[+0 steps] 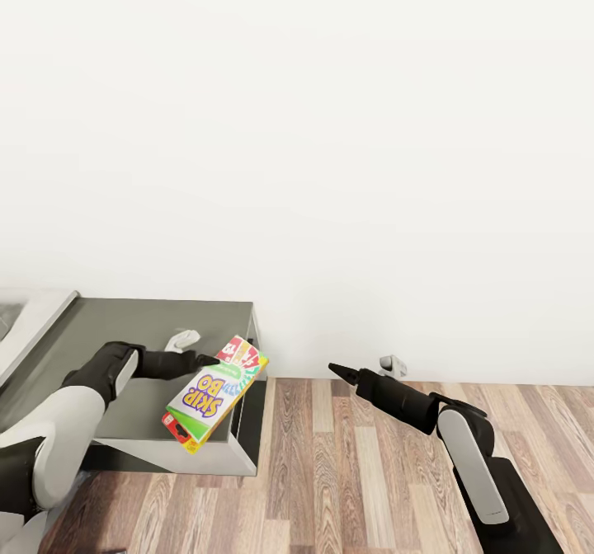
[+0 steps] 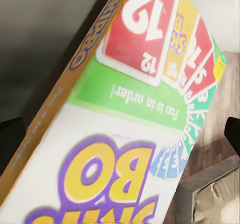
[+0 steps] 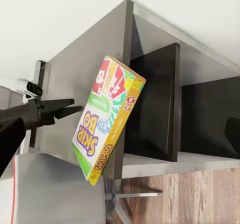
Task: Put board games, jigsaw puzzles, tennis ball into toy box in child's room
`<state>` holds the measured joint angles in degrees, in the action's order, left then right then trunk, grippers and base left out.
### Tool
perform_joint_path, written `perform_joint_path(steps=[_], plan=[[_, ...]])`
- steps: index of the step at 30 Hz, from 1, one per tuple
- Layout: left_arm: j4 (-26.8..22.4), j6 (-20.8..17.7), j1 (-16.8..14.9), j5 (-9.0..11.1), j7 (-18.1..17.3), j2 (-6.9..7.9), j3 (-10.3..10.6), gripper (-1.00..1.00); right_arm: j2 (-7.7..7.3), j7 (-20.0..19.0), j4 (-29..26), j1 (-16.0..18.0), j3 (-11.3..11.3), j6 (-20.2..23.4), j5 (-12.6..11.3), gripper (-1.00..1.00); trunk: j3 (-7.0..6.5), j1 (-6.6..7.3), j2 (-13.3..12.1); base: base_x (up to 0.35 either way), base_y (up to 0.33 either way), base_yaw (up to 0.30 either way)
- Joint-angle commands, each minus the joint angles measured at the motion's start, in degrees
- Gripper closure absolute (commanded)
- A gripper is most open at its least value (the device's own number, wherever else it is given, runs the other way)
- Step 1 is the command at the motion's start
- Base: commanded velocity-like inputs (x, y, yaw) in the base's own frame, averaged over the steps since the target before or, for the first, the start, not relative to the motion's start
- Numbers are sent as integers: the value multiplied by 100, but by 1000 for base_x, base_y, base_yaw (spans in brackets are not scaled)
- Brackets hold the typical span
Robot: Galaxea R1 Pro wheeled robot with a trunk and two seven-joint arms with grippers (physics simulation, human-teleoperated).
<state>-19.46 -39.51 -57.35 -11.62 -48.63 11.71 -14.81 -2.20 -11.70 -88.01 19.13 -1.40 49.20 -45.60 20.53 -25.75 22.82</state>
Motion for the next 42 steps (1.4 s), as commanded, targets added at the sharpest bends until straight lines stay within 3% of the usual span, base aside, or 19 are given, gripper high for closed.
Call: perform_joint_path(steps=[1, 9, 18, 19, 23, 34, 42], plan=[[-8, -32, -6, -57, -156, 32, -52, -100, -5, -33, -4, 4, 0, 18, 34, -100, 10, -3, 10, 0, 0, 0], [-14, -23, -5, -43, -1426, 621, -65, -100, -1, -34, -4, 4, 0, 19, 34, -100, 10, -3, 10, 0, 0, 0], [-14, -22, -5, -42, -2556, 998, -63, -100, 5, -27, 1, 3, -6, 7, 34, -100, 10, -3, 10, 0, 0, 0], [-14, 62, -2, -42, -3145, 1091, -59, -100, 8, -26, 2, 5, -6, 4, 34, -100, 10, -3, 10, 0, 0, 0], [-14, 283, 12, -59, -4037, 1148, -51, -100, 8, -25, 10, 4, -8, -3, 34, -100, 10, -3, 10, 0, 0, 0], [-22, 389, 21, -42, -4137, 1157, -52, -100, -20, -37, 396, 8, 16, -124, 45, -100, 10, -3, 10, 0, 0, 0], [-23, 391, 22, -33, -4137, 1157, -57, -100, -59, -177, 540, 9, 2, -455, 35, -100, 0, -3, 10, 0, 0, 0]])
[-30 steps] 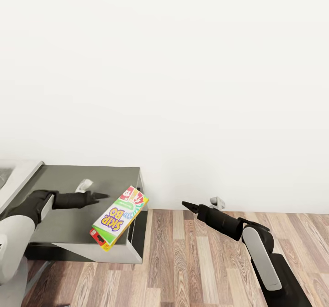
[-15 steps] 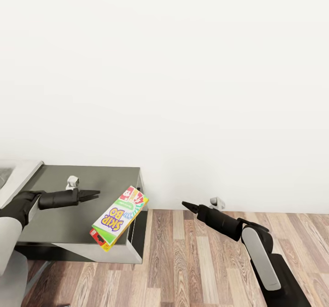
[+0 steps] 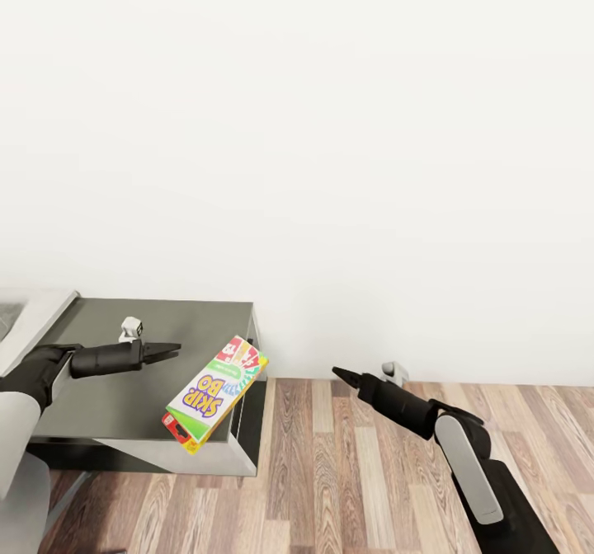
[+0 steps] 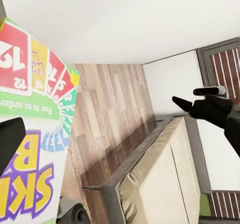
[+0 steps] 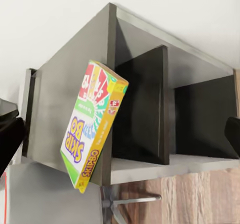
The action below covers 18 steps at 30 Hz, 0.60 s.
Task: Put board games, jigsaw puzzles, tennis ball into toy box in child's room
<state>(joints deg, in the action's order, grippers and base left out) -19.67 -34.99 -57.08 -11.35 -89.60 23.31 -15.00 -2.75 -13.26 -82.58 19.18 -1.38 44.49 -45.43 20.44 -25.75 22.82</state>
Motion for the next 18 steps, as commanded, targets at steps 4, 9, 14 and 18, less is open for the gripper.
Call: perform_joint_path(steps=[4, 9, 14, 18], plan=[[0, -61, -5, -60, -40, -4, -38, -100, -15, -222, -15, 0, -2, -37, 25, -100, -20, -3, 10, 0, 0, 0], [1, -61, -5, -60, -40, -10, -38, -100, -15, -332, -15, -1, -3, -54, 32, -100, -64, -3, 10, 0, 0, 0], [-1, -60, -5, -60, -40, -21, -32, -100, -8, -357, -13, -2, -9, -61, 31, -100, -111, -3, 10, 0, 0, 0], [-1, -60, -4, -60, -40, -33, -30, -100, 2, -360, -13, -2, -11, -59, 33, -100, -148, -3, 10, 0, 0, 0]])
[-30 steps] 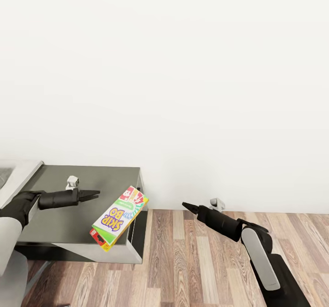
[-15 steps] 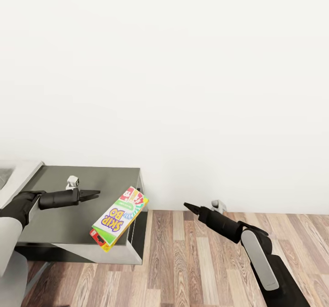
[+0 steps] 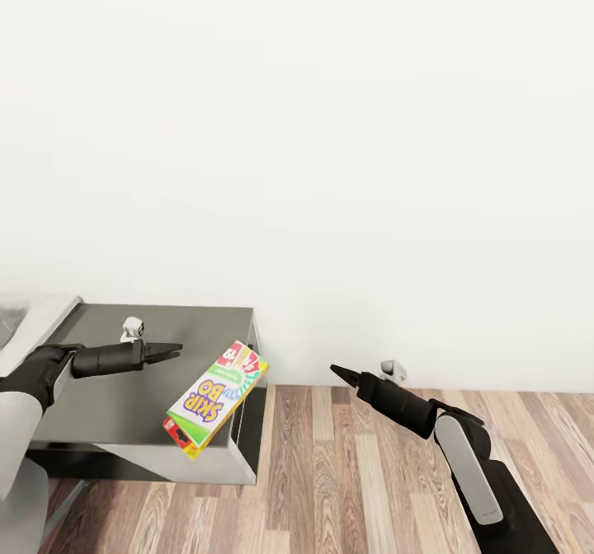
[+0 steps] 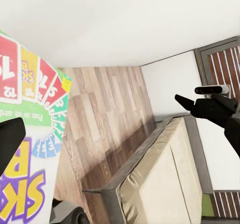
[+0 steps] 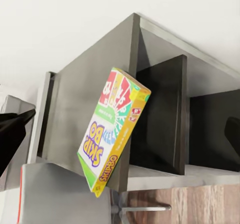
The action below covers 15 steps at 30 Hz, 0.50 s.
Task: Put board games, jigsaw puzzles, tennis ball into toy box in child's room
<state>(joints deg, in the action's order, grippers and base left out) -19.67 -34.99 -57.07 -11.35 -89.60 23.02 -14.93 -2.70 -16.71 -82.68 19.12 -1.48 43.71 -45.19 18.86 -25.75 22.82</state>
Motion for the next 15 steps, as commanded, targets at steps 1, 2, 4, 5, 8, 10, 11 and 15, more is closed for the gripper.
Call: perform_joint_path(steps=[1, 2, 4, 5, 8, 10, 11, 15], plan=[[-1, -61, -5, -60, -40, -4, -37, -100, -5, -15, -2, 4, -1, 17, 8, -100, 0, -3, 10, 0, 0, 0], [-1, -61, -6, -60, -40, -6, -37, -100, -7, -15, -1, 4, -1, 16, 9, -100, -9, -3, 10, 0, 0, 0], [-1, -61, -6, -60, -40, -11, -36, -100, -13, -16, 3, 4, -2, 15, 10, -100, -28, -3, 10, 0, 0, 0], [-1, -61, -6, -60, -40, -12, -36, -100, -15, -16, 5, 4, -2, 15, 10, -100, -37, -3, 10, 0, 0, 0], [-1, -61, -4, -64, -40, -20, -30, -100, -16, -16, 12, 4, 4, 19, 10, -100, -65, -3, 10, 0, 0, 0], [-1, -61, -5, -66, -40, -23, -29, -100, -14, -16, 15, 4, 5, 19, 11, -100, -84, -3, 10, 0, 0, 0], [-1, -61, -5, -67, -40, -23, -27, -100, -15, -16, 17, 4, 6, 18, 11, -100, -93, -3, 10, 0, 0, 0], [-1, -61, -6, -68, -40, -30, -21, -100, -18, -16, 27, 4, 7, 16, 11, -100, -131, -3, 10, 0, 0, 0]])
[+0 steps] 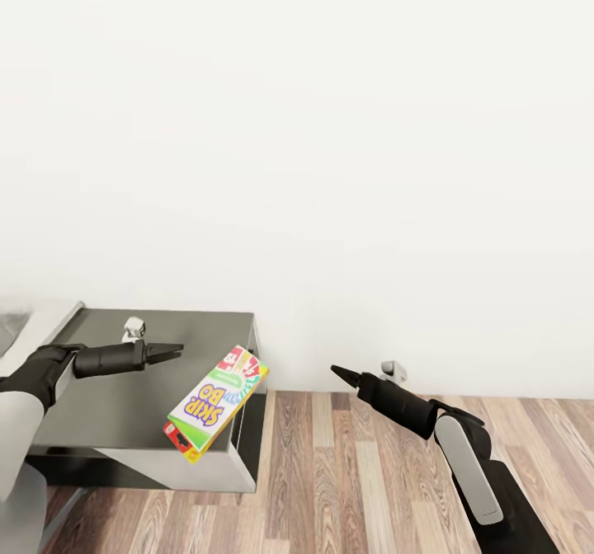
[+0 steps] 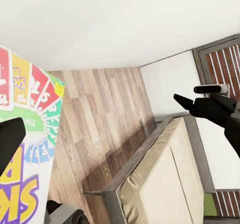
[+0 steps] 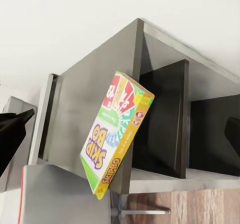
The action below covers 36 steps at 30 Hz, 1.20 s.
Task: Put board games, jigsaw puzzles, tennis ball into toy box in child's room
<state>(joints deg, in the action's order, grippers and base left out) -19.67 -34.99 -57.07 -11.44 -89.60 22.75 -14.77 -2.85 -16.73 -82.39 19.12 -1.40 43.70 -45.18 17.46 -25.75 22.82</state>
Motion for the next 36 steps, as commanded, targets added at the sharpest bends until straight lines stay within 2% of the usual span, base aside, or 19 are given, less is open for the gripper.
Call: perform_joint_path(steps=[1, 14, 24, 36], plan=[[0, -61, -5, -60, -40, -5, -36, -100, -4, -15, 3, 4, -1, 17, 9, -100, 0, -4, 10, 0, 0, 0], [7, -67, -2, -71, -40, -31, -26, -100, 2, -15, 19, 4, -1, 16, 9, -100, -121, -4, 10, 0, 0, 0], [8, -127, -2, -103, -40, -145, -24, -100, -4, -15, 30, 4, -1, 16, 18, -100, -214, -4, 10, 0, 0, 0], [8, -194, -2, -108, -40, -149, 45, -100, -6, -15, 38, 4, 31, 16, 18, -100, -326, -4, 10, 0, 0, 0]])
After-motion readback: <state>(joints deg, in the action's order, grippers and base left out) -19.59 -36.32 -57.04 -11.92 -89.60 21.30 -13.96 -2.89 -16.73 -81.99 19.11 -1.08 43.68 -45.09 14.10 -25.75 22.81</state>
